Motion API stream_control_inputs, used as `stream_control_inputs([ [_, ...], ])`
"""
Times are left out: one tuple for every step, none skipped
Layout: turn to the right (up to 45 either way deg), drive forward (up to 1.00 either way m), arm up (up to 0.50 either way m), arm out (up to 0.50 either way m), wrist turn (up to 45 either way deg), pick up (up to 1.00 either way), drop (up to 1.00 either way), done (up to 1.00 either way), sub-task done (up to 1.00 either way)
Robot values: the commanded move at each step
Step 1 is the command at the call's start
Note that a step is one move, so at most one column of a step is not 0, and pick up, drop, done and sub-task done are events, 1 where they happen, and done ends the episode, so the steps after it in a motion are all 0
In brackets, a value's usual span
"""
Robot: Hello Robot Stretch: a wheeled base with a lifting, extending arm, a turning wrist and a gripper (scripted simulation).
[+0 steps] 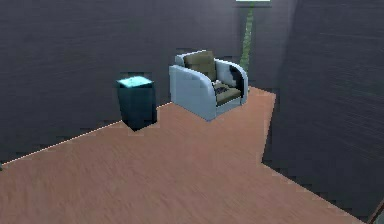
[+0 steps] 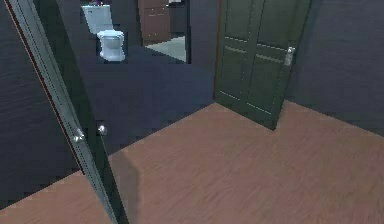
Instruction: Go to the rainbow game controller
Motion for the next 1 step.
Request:
stream_control_inputs([
  [9.0, 0.00, 0.00, 0.00, 0.0, 0.00, 0.00, 0.00, 0.00],
])
